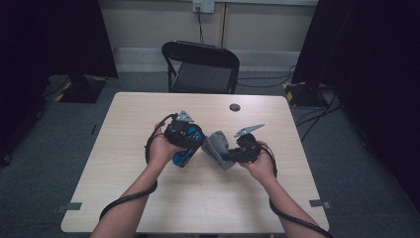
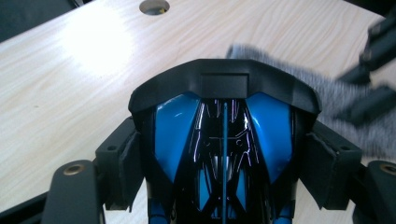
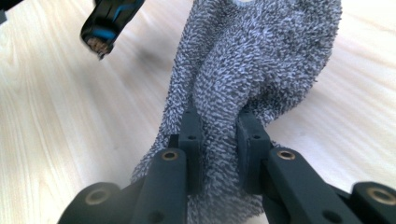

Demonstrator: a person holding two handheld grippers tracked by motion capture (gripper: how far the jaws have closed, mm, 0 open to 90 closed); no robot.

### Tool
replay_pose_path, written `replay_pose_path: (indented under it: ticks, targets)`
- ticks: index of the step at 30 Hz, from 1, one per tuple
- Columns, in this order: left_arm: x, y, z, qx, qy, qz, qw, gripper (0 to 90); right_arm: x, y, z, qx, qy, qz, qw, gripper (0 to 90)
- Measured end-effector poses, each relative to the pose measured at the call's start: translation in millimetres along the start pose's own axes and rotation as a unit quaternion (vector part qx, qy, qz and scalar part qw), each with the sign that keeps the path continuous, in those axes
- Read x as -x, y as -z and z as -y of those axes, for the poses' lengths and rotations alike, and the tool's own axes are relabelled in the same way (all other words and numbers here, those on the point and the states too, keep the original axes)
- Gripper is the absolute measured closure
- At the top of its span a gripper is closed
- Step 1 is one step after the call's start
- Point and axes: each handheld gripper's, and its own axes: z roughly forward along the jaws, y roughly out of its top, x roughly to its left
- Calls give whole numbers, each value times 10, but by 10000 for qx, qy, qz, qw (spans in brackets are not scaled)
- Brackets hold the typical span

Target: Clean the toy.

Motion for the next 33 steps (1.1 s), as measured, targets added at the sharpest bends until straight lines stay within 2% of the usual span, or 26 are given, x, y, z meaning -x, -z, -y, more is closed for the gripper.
replay_pose_path:
  ticks: [3,5,11,17,22,33]
  targets:
    - [0,1,26,-49,-10,16,10000,254,45,54,-19,54,-58,29,10000,753]
    - [-2,-3,46,-96,-17,22,10000,254,93,156,-67,137,-91,117,9998,753]
    - [13,-7,62,-80,5,81,9999,253,134,282,-159,246,-103,224,9994,753]
    - [51,-12,57,-78,-69,99,9999,254,163,385,-260,402,-121,275,9987,754]
    - [96,-40,18,-101,-110,162,9998,254,126,408,-359,494,-71,246,9984,754]
    - [206,-133,-25,-194,-251,264,9991,255,-20,342,-542,589,89,106,9982,753]
